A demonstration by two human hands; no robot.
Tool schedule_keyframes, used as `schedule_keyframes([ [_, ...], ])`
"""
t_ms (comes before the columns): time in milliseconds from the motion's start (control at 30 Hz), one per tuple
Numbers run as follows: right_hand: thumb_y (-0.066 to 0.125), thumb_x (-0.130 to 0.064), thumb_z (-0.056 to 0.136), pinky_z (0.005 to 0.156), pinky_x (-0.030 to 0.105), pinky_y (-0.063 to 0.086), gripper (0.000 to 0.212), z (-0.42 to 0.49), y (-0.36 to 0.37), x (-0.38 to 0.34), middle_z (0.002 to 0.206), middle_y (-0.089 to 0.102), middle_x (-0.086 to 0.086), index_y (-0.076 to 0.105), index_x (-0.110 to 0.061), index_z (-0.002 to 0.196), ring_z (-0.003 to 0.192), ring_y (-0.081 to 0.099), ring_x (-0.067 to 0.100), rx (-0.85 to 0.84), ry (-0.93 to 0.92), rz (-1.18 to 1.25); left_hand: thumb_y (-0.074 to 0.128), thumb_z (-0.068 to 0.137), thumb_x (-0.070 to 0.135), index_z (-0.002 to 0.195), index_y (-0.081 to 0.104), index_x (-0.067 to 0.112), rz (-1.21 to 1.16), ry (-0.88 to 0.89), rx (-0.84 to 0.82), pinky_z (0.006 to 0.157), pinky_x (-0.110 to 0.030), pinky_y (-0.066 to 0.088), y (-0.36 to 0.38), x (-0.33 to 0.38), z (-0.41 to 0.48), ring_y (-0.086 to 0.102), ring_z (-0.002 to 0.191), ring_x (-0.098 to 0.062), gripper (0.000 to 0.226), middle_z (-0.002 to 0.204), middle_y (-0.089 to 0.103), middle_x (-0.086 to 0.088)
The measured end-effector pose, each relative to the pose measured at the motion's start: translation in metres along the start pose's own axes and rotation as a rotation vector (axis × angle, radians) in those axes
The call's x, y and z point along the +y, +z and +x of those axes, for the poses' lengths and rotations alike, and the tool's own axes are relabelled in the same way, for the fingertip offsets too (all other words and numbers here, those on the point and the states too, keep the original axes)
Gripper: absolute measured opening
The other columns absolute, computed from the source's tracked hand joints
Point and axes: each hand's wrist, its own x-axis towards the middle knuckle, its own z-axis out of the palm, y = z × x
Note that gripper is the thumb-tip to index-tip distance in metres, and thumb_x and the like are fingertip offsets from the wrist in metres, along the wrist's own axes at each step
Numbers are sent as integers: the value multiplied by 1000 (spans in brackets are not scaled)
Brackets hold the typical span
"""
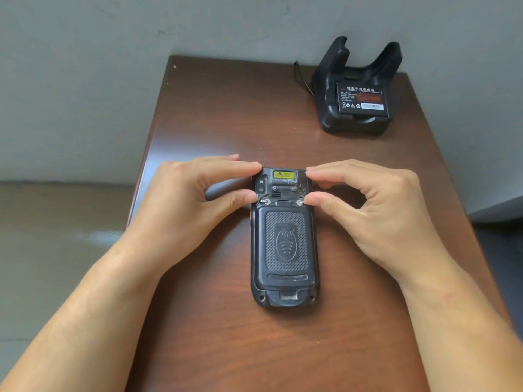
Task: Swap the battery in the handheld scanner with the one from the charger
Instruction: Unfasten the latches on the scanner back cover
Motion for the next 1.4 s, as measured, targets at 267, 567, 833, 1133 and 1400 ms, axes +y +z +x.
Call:
schedule_keyframes([
  [267,83,-21,83,80,28,57,18,2,7,2,94,77,-2,79,-12,98,79,73,9,42,2,24,72,76,46,117,73,37,8,-7,-1,111,-31,46,0,2,0,61,122,6,42,115,68,25],
  [567,84,-20,82,82,20,53,22,6,-3,2,97,76,-6,79,-15,102,85,72,8,-68,50,48,74,77,45,116,73,39,4,0,3,110,-33,47,0,2,0,62,121,6,40,114,69,25],
  [833,85,-23,80,82,25,56,23,6,-2,0,100,76,-6,79,-14,101,83,73,11,-62,55,46,74,77,45,117,73,39,18,3,4,109,-30,46,0,2,0,61,121,7,40,113,67,27],
  [1133,85,-25,80,80,37,57,23,5,2,1,97,76,-3,78,-14,99,77,72,14,-35,81,62,76,76,43,117,73,36,14,-3,7,109,-24,45,0,2,0,61,120,9,42,112,66,27],
  [1400,83,-26,81,80,34,55,20,6,3,-7,98,75,-7,77,-21,99,78,69,16,-53,143,54,82,79,33,117,73,34,16,-10,9,108,-17,43,0,2,0,61,119,11,40,110,65,31],
])
